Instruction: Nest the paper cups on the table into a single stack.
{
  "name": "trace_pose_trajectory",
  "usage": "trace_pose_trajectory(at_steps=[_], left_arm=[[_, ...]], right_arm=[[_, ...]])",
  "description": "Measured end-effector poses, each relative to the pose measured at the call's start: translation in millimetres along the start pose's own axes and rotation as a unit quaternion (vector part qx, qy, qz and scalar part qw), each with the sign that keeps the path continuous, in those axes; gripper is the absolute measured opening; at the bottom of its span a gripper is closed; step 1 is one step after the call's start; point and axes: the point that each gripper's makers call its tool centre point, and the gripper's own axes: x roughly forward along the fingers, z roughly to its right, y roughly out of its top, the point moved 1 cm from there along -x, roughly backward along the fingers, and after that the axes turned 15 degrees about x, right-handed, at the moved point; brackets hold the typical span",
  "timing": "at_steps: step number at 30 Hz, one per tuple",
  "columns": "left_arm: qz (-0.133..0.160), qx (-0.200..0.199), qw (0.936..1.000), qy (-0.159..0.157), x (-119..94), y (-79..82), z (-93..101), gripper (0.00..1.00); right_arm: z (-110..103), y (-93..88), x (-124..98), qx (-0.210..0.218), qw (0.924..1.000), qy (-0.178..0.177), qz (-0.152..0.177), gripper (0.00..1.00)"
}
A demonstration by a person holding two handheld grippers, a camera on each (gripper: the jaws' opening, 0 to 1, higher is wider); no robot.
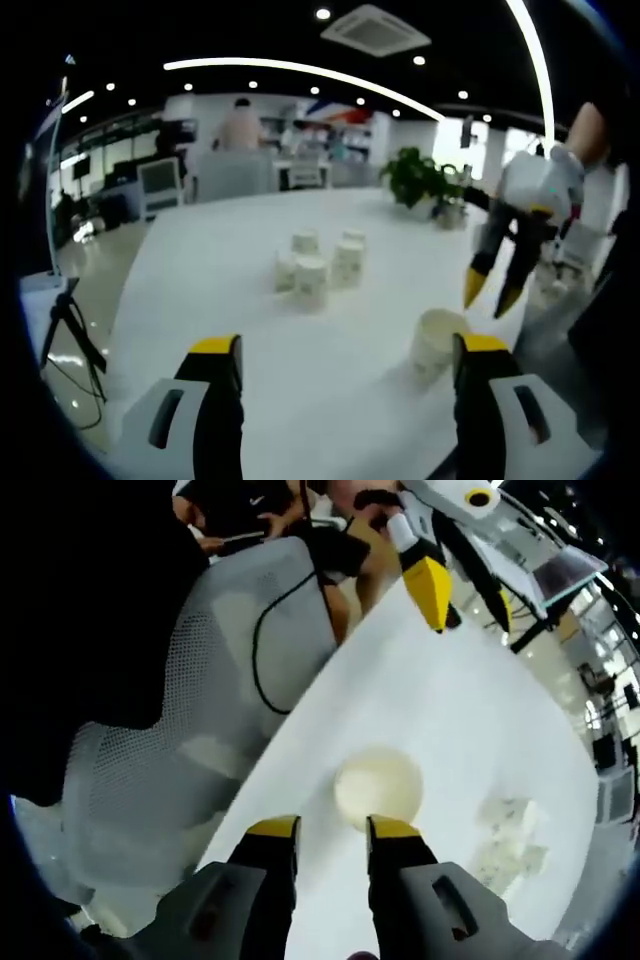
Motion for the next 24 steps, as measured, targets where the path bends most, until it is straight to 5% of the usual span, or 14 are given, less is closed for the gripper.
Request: trace_pose_trajectory(at_steps=[11, 20, 24], left_arm=[[0.003, 0.005, 0.9999, -0.009, 3.0, 0.4, 0.1, 0.85], [0.002, 0.010, 0.9998, -0.016, 5.5, 6.3, 1.9, 0.85], [0.001, 0.009, 0.9998, -0.017, 6.2, 7.7, 3.1, 0.85]], right_arm=[[10.0, -2.1, -10.7, 0.116, 0.9893, -0.045, 0.077, 0.36], [13.8, -13.4, -25.3, 0.226, 0.9596, -0.086, 0.144, 0.45], [21.7, -23.6, -34.1, 0.268, 0.9396, -0.124, 0.174, 0.46]])
